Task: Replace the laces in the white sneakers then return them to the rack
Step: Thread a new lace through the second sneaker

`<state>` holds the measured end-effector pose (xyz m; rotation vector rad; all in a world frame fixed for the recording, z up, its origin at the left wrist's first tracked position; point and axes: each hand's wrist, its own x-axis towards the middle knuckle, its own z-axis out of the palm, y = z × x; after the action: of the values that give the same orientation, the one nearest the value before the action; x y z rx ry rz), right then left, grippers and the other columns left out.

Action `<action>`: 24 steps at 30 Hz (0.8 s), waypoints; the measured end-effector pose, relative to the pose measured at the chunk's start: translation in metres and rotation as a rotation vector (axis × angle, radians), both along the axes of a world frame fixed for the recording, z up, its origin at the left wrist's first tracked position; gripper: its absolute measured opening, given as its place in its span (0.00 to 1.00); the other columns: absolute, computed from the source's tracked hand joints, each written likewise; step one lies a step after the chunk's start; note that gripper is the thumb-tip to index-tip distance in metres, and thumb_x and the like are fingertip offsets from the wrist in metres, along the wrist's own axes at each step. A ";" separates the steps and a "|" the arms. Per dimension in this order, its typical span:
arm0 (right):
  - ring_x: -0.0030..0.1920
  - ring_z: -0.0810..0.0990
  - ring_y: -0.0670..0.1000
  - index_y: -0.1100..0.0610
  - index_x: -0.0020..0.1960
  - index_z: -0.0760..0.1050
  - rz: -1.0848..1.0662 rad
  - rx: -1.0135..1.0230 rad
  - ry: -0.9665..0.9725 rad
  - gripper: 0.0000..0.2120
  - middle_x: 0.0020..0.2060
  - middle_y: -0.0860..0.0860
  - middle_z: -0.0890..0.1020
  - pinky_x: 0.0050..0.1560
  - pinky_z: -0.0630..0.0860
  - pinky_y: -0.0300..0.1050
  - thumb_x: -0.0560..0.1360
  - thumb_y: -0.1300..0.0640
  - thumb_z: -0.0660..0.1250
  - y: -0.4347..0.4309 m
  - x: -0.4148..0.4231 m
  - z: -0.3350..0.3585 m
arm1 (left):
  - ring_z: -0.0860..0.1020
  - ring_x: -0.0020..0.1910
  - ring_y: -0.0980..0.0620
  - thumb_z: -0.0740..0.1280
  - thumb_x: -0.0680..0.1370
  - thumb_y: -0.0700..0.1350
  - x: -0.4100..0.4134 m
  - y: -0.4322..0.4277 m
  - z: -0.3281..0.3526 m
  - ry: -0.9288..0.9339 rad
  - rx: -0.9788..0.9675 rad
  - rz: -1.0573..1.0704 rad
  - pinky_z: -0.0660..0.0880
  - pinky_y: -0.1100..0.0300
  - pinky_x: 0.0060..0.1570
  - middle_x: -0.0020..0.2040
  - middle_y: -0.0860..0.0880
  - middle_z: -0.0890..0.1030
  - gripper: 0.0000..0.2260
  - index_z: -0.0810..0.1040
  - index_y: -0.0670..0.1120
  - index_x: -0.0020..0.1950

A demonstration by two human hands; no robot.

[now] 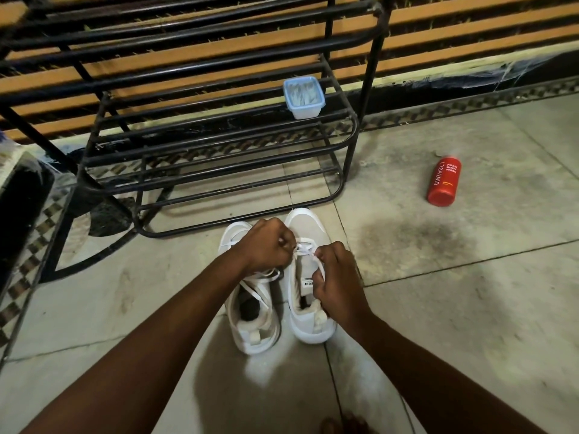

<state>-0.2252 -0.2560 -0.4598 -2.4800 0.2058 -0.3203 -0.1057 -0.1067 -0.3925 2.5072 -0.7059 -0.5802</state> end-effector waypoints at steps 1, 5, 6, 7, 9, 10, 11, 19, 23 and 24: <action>0.50 0.75 0.58 0.59 0.55 0.75 0.002 -0.007 0.002 0.15 0.52 0.56 0.74 0.50 0.69 0.46 0.69 0.64 0.71 0.001 0.000 0.001 | 0.82 0.45 0.56 0.68 0.70 0.40 0.001 0.000 0.001 0.015 0.006 0.033 0.78 0.62 0.47 0.39 0.56 0.86 0.09 0.88 0.49 0.42; 0.49 0.75 0.59 0.60 0.55 0.75 0.005 -0.030 0.001 0.16 0.51 0.56 0.75 0.49 0.66 0.44 0.68 0.64 0.73 0.002 0.000 0.003 | 0.84 0.43 0.56 0.72 0.72 0.38 0.001 -0.001 -0.002 0.031 0.058 0.084 0.80 0.61 0.46 0.40 0.53 0.86 0.07 0.87 0.48 0.40; 0.49 0.75 0.59 0.60 0.55 0.75 0.003 -0.034 -0.001 0.16 0.51 0.57 0.75 0.49 0.66 0.43 0.68 0.64 0.73 0.002 0.000 0.003 | 0.84 0.45 0.54 0.72 0.73 0.38 0.001 -0.001 -0.003 0.024 0.080 0.098 0.80 0.60 0.47 0.42 0.51 0.86 0.06 0.87 0.48 0.40; 0.50 0.75 0.59 0.60 0.55 0.75 -0.001 -0.033 -0.001 0.17 0.51 0.57 0.75 0.49 0.66 0.43 0.68 0.64 0.73 0.002 0.000 0.003 | 0.84 0.47 0.51 0.72 0.73 0.39 -0.001 -0.002 -0.004 0.024 0.095 0.115 0.80 0.59 0.48 0.44 0.49 0.86 0.05 0.86 0.48 0.41; 0.50 0.75 0.58 0.60 0.55 0.75 -0.006 -0.030 0.004 0.17 0.51 0.57 0.75 0.50 0.67 0.43 0.68 0.64 0.74 0.003 0.000 0.003 | 0.82 0.51 0.47 0.71 0.74 0.41 -0.004 -0.004 -0.006 0.018 0.136 0.105 0.78 0.56 0.52 0.47 0.47 0.85 0.03 0.84 0.48 0.42; 0.50 0.75 0.58 0.60 0.55 0.75 -0.004 -0.031 0.003 0.17 0.51 0.57 0.75 0.50 0.67 0.43 0.67 0.64 0.74 0.004 0.001 0.002 | 0.81 0.54 0.46 0.71 0.74 0.42 -0.006 -0.004 -0.006 0.004 0.170 0.062 0.76 0.55 0.55 0.49 0.46 0.84 0.03 0.84 0.47 0.42; 0.49 0.75 0.59 0.60 0.55 0.75 -0.001 -0.031 0.001 0.18 0.51 0.57 0.75 0.50 0.67 0.43 0.67 0.64 0.74 0.004 0.001 0.002 | 0.78 0.57 0.45 0.70 0.75 0.43 -0.007 -0.005 -0.006 -0.019 0.216 0.020 0.73 0.53 0.57 0.51 0.45 0.83 0.03 0.83 0.48 0.43; 0.43 0.77 0.60 0.61 0.49 0.76 0.102 0.001 -0.085 0.14 0.44 0.55 0.76 0.45 0.74 0.49 0.66 0.62 0.75 -0.002 0.006 0.005 | 0.83 0.48 0.53 0.65 0.75 0.39 -0.012 0.012 0.015 -0.059 -0.108 0.235 0.78 0.49 0.56 0.40 0.57 0.85 0.09 0.81 0.53 0.44; 0.41 0.79 0.53 0.60 0.53 0.77 0.049 0.194 -0.139 0.15 0.43 0.52 0.79 0.44 0.79 0.53 0.68 0.62 0.76 -0.007 0.014 0.017 | 0.85 0.39 0.56 0.68 0.77 0.35 -0.017 0.019 0.039 -0.049 -0.398 0.290 0.81 0.57 0.41 0.38 0.53 0.86 0.12 0.83 0.51 0.43; 0.43 0.79 0.51 0.60 0.56 0.76 0.043 0.256 -0.143 0.17 0.45 0.51 0.80 0.47 0.79 0.53 0.69 0.62 0.75 -0.008 0.017 0.021 | 0.85 0.40 0.55 0.69 0.77 0.34 -0.018 0.018 0.045 -0.057 -0.450 0.287 0.81 0.58 0.41 0.38 0.52 0.86 0.11 0.84 0.50 0.43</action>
<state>-0.2083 -0.2636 -0.4383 -2.1961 0.1246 -0.4242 -0.1238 -0.0885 -0.3477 2.1514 -0.4253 -0.2166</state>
